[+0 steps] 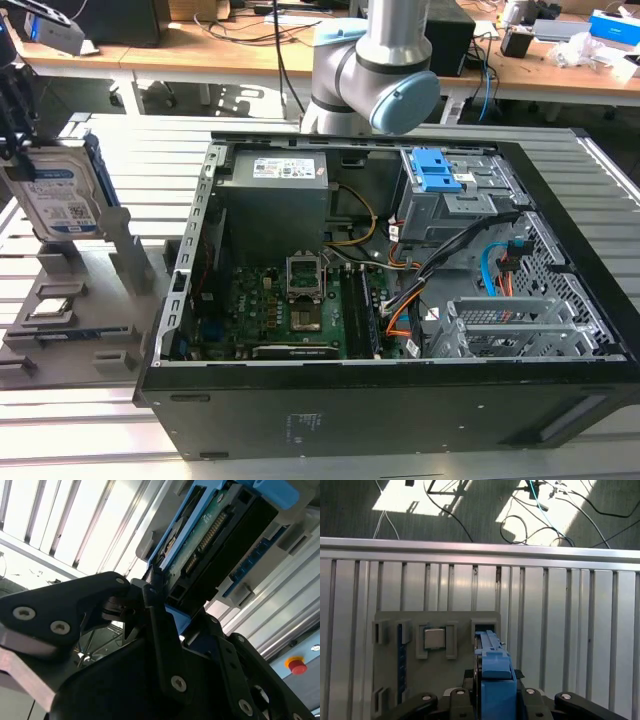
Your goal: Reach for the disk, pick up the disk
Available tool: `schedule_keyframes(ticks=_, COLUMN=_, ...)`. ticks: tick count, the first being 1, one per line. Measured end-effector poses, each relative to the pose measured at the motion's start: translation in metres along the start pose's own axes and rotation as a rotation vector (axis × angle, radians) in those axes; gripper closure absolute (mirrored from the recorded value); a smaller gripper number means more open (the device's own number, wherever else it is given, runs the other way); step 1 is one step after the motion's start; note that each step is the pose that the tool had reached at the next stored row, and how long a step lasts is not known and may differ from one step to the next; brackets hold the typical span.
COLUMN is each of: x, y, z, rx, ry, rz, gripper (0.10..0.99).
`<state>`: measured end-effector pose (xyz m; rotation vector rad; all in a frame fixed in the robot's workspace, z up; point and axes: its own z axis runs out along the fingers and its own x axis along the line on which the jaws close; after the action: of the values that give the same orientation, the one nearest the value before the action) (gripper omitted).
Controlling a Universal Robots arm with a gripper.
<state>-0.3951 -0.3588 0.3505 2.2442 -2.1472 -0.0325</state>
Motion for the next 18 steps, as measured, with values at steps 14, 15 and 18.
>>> schedule_keyframes(ticks=14, x=0.0003, y=-0.0005, z=-0.0274, rx=-0.001, ry=0.0, rz=0.0, gripper=0.722)
schedule_keyframes(ticks=15, x=0.0003, y=-0.0005, z=-0.0289, rx=-0.001, ry=-0.0001, rz=0.0, gripper=0.722)
schedule_keyframes(ticks=18, x=0.0004, y=-0.0007, z=-0.0347, rx=-0.002, ry=0.0, rz=0.0, gripper=0.722)
